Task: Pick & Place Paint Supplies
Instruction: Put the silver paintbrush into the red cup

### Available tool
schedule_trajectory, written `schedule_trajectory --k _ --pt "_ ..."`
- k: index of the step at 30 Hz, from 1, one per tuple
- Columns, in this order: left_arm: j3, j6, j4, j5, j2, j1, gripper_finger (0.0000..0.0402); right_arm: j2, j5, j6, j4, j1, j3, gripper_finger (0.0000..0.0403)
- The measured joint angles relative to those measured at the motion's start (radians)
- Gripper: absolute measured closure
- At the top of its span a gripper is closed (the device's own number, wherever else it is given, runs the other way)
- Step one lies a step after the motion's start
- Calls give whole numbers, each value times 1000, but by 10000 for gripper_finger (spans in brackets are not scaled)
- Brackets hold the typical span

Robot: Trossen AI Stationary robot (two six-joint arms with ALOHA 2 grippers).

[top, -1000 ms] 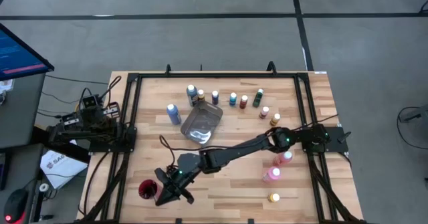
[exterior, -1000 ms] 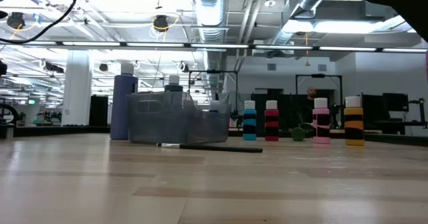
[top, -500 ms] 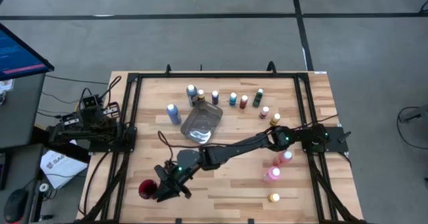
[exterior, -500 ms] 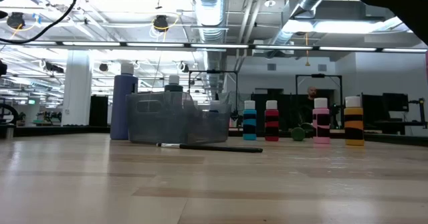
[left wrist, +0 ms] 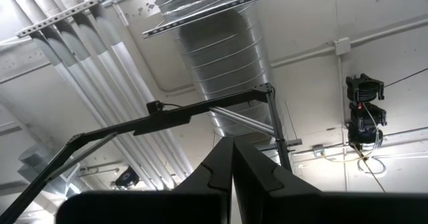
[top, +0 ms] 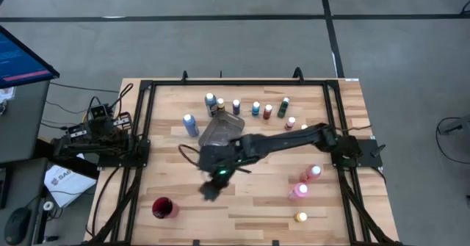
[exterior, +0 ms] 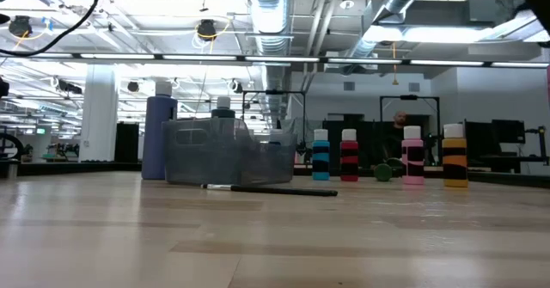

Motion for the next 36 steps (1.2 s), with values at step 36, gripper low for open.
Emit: schedule_trajectory --k 36 --pt "0 0 0 0 0 0 399 318 709 -438 -508 -9 -29 256"
